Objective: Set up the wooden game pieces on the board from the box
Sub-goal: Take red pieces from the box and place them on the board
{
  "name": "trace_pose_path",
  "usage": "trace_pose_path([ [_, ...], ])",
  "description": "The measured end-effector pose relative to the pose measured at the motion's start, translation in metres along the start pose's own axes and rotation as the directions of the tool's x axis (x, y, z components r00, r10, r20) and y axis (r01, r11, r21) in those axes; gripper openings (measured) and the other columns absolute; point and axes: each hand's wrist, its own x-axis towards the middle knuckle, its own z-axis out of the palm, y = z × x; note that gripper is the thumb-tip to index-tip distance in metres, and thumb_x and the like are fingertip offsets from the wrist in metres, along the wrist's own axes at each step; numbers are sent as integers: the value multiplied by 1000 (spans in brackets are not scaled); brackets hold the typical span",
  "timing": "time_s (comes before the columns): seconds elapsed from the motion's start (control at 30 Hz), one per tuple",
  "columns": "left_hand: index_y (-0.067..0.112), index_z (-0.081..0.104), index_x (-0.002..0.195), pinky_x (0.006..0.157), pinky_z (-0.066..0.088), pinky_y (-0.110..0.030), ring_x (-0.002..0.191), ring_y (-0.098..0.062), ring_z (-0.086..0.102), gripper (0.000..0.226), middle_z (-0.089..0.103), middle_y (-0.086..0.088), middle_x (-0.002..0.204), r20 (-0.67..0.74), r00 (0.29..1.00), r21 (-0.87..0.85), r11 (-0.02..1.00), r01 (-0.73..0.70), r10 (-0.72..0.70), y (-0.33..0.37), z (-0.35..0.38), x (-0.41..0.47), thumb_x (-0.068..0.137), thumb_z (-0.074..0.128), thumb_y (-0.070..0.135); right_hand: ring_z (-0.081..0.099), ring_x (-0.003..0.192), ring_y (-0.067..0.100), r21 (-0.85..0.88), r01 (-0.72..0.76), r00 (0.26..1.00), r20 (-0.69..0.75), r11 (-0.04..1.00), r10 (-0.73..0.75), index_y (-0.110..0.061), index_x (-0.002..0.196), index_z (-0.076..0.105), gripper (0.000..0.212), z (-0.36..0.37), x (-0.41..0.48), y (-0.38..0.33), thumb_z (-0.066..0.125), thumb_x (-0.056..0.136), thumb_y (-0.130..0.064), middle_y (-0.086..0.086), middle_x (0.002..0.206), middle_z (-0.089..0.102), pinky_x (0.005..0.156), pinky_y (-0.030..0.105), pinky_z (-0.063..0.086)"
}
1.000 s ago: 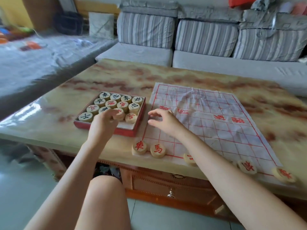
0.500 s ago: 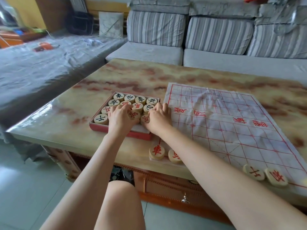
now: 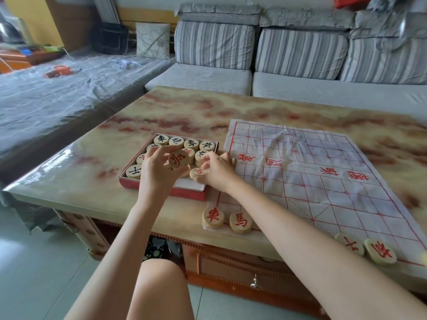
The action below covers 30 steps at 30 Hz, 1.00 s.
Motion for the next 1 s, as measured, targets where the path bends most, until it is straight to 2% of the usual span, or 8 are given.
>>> trace_pose_path([
  [0.07, 13, 64, 111, 70, 43, -4, 93, -15, 61, 51, 55, -8, 116, -3, 1000, 7, 1000, 9, -9, -1, -1, 0, 63, 83, 10, 35, 114, 21, 50, 39, 999, -33, 998, -37, -18, 118, 49, 53, -6, -1, 1, 69, 75, -41, -8, 99, 60, 96, 33, 24],
  [0.17, 16, 65, 109, 66, 43, -4, 89, -12, 62, 49, 57, -5, 114, -5, 998, 6, 998, 68, -68, -2, -2, 2, 63, 83, 17, 50, 107, 19, 260, 44, 980, -199, 965, 9, -18, 113, 56, 51, -31, 0, 6, 77, 69, -35, -2, 105, 64, 98, 35, 38],
  [0.23, 19, 66, 108, 72, 44, -12, 90, -13, 62, 48, 60, -4, 111, 19, 995, 41, 994, 99, -100, 0, 1, 3, 64, 83, 22, 58, 100, 13, 332, 10, 984, -171, 943, 50, -15, 110, 61, 48, -56, -1, 22, 80, 67, -26, -2, 105, 64, 95, 27, 45],
  [0.33, 17, 66, 108, 79, 41, -22, 96, -18, 59, 49, 62, -3, 108, 104, 994, 168, 986, 17, -35, 15, 18, 5, 63, 83, 26, 58, 95, 12, 278, -98, 992, -47, 955, 115, -11, 109, 60, 43, -94, -12, 60, 78, 70, -14, 1, 106, 64, 86, 20, 44],
  [0.5, 17, 63, 114, 85, 42, -32, 107, -27, 51, 47, 57, -7, 113, 248, 968, 344, 931, -121, 34, 52, 68, 5, 71, 74, 33, 60, 106, 19, 157, -233, 972, 9, 960, 235, -16, 110, 61, 45, -115, -33, 113, 78, 69, -14, 3, 112, 64, 97, 35, 46],
  [0.67, 10, 60, 113, 88, 40, -35, 113, -29, 46, 45, 54, -11, 113, 397, 917, 490, 834, -254, 46, 59, 104, 10, 76, 68, 33, 57, 103, 15, 122, -149, 987, -41, 981, 155, -17, 114, 59, 48, -105, -41, 118, 78, 70, -16, 2, 117, 55, 92, 28, 44],
  [0.8, 13, 58, 114, 99, 28, -38, 120, -31, 38, 44, 52, -8, 126, 414, 910, 622, 719, -310, 34, 46, 103, 13, 76, 66, 35, 56, 105, 16, 55, -122, 991, -51, 991, 125, -17, 118, 57, 52, -96, -37, 112, 77, 70, -21, 0, 117, 55, 93, 30, 44],
  [1.0, 17, 58, 116, 96, 16, -39, 123, -29, 30, 42, 57, -5, 125, 409, 912, 649, 689, -323, 43, 34, 107, 7, 81, 60, 39, 53, 110, 19, -35, -134, 990, -55, 990, 132, -20, 115, 59, 47, -89, -39, 113, 75, 72, -25, -1, 118, 56, 97, 35, 41],
])
